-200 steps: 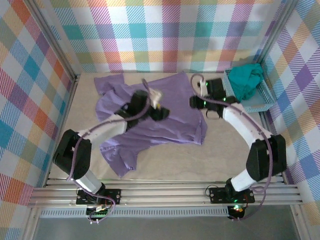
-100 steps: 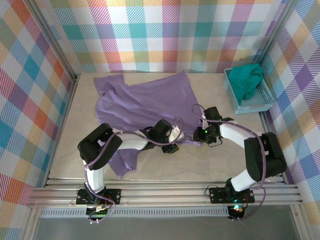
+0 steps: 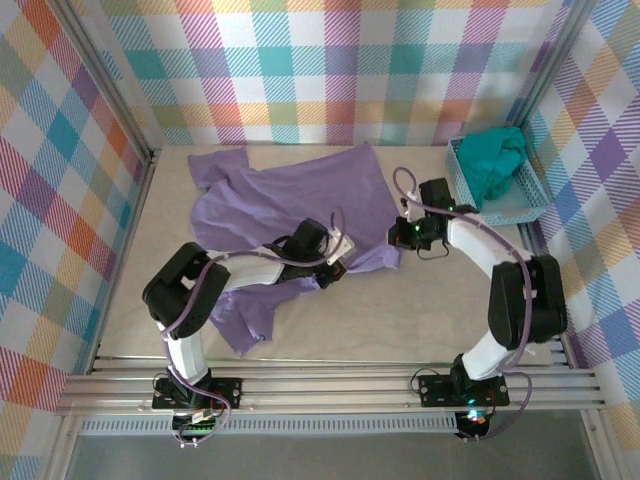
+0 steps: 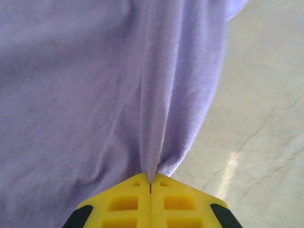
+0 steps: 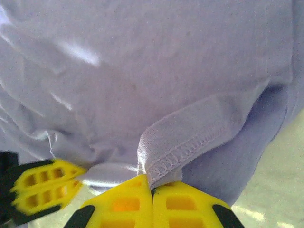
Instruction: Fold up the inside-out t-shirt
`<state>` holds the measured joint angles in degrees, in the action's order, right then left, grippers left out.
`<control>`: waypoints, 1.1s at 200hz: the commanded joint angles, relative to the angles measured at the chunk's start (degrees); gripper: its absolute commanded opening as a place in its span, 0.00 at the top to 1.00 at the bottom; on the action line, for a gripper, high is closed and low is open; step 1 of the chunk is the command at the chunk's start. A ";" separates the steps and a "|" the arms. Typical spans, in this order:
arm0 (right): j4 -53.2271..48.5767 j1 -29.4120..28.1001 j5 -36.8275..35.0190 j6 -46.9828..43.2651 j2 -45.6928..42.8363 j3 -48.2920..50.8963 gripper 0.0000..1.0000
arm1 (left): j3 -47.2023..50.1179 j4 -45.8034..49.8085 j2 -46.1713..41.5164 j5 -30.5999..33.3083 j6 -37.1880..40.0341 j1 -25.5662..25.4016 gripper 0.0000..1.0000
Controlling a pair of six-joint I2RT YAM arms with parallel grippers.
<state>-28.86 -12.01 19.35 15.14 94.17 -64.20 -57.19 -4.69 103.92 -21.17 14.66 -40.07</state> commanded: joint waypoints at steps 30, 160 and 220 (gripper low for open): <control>-4.13 -0.15 -9.82 -2.89 11.46 -11.02 0.76 | 0.18 -1.49 -0.40 -15.37 -11.80 4.85 1.00; 1.97 -14.06 -24.02 -0.39 2.49 3.84 0.48 | -1.29 -1.38 1.36 -18.43 -17.11 6.85 1.00; -0.90 -13.51 -34.16 -2.74 4.58 0.57 0.59 | -1.12 -0.79 1.01 -18.16 -16.76 6.98 1.00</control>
<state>-28.12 -25.87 -9.37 13.63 98.98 -61.87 -57.23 -6.04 104.66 -38.11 -2.13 -33.80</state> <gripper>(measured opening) 0.426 0.047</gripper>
